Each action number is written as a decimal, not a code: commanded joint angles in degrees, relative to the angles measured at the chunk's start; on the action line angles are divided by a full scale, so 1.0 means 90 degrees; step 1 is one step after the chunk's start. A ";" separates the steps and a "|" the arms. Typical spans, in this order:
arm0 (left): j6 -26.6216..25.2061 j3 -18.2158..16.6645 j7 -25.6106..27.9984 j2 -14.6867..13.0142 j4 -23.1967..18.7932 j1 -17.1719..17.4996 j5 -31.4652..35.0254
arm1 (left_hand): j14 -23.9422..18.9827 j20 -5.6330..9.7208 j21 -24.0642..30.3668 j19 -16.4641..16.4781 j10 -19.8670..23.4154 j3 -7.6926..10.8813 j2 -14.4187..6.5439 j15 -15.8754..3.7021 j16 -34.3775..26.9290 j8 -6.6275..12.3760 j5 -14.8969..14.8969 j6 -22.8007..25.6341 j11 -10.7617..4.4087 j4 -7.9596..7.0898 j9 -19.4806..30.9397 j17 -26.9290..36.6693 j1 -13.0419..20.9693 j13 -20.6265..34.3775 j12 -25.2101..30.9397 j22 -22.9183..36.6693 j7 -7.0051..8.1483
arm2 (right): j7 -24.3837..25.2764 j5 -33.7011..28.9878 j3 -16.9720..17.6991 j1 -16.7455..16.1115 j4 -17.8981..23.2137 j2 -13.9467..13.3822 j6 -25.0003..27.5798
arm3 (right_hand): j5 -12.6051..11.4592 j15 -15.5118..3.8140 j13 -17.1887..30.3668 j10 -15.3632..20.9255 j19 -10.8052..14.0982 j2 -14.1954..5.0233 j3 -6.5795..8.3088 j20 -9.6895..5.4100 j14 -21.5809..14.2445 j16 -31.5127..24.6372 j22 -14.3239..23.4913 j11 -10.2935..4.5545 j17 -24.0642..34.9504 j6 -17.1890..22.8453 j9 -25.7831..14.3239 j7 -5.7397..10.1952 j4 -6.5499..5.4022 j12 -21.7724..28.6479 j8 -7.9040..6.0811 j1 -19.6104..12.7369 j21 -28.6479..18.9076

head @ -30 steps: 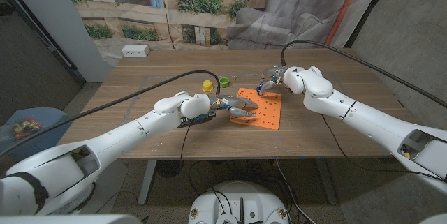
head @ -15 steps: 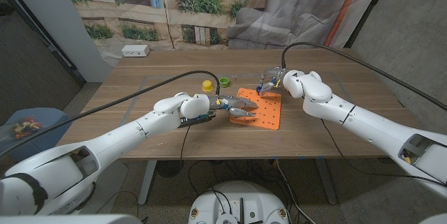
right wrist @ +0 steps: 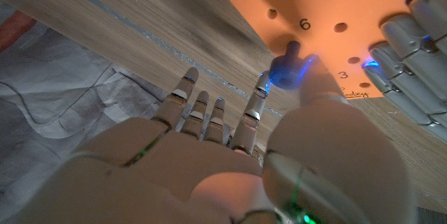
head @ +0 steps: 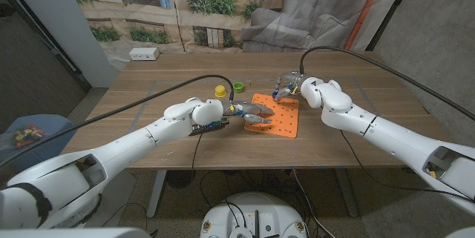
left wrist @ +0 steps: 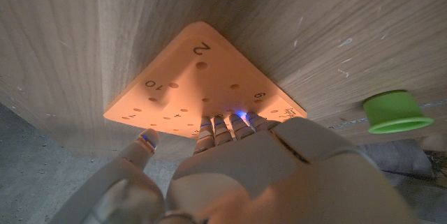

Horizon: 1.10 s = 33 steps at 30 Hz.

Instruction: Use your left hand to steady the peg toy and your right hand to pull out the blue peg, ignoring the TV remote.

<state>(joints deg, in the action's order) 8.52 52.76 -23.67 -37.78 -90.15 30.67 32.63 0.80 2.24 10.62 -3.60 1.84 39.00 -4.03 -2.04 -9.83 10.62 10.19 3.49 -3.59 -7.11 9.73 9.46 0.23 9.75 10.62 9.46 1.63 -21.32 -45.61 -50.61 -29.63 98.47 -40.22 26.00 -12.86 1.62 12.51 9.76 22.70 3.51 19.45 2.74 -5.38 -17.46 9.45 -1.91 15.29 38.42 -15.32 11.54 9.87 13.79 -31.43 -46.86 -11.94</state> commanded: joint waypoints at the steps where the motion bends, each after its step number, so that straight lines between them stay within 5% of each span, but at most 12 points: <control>1: 0.0009 0.0025 0.0004 0.0021 0.0031 -0.0007 -0.0025 | -0.0053 0.0987 0.0040 0.0031 0.0019 0.0047 -0.0561 -0.0348 -0.0027 -0.0017 0.0017 0.0078 -0.0009 -0.0010 0.0021 0.0013 0.0080 0.0018 0.0032 0.0033 -0.0004 | 0.0357 0.0048 0.0009 -0.0085 -0.0040 0.0057 0.0129 | 0.0041 -0.0052 0.0006 0.0139 0.0129 -0.0027 0.0072 -0.0042 -0.0120 -0.0080 0.0028 -0.0060 0.0032 0.0197 -0.0021 0.0074 -0.0010 0.0029 -0.0115 -0.0163 -0.0018; 10: -0.0018 0.0021 -0.0015 0.0004 -0.0001 0.0021 -0.0061 | -0.0059 0.0984 0.0040 0.0038 0.0022 0.0053 -0.0556 -0.0349 -0.0027 -0.0020 0.0017 0.0080 -0.0017 -0.0004 0.0021 0.0012 0.0081 0.0018 0.0031 0.0033 0.0000 | 0.0683 0.0106 0.0062 -0.0204 -0.0021 0.0075 0.0272 | 0.0074 -0.0232 -0.0008 0.0474 0.0377 -0.0114 0.0142 -0.0149 -0.0339 -0.0177 0.0030 -0.0192 0.0066 0.0730 -0.0052 0.0114 -0.0021 0.0082 -0.0377 -0.0352 -0.0026; 33: -0.0043 0.0028 -0.0187 -0.0003 -0.0020 0.0017 -0.0196 | -0.0128 0.0982 0.0061 0.0120 0.0075 0.0071 -0.0543 -0.0334 -0.0043 -0.0023 0.0014 0.0093 -0.0023 0.0015 0.0022 0.0010 0.0082 0.0018 0.0044 0.0032 -0.0004 | 0.1120 0.0709 0.0271 -0.0376 0.0112 -0.0015 0.0349 | 0.0051 -0.0386 -0.0020 0.0681 0.0534 -0.0461 0.0212 -0.0181 -0.0518 -0.0271 0.0034 -0.0276 0.0126 0.1124 -0.0059 0.0126 -0.0151 0.0080 -0.0528 -0.0286 -0.0004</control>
<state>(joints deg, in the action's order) 8.15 52.88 -24.30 -37.88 -90.44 30.96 31.64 0.78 2.25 10.63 -3.58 1.82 39.24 -4.03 -2.06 -9.57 10.61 10.19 3.70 -3.60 -6.87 9.75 9.45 0.23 9.70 10.42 9.46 1.63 -12.75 -40.96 -48.61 -32.50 98.89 -40.05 28.26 -12.02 -1.98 12.24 15.38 26.77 1.07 20.72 1.13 -9.38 -19.50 9.45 -4.40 16.11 45.89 -15.31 10.82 9.38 14.20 -35.72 -49.10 -11.98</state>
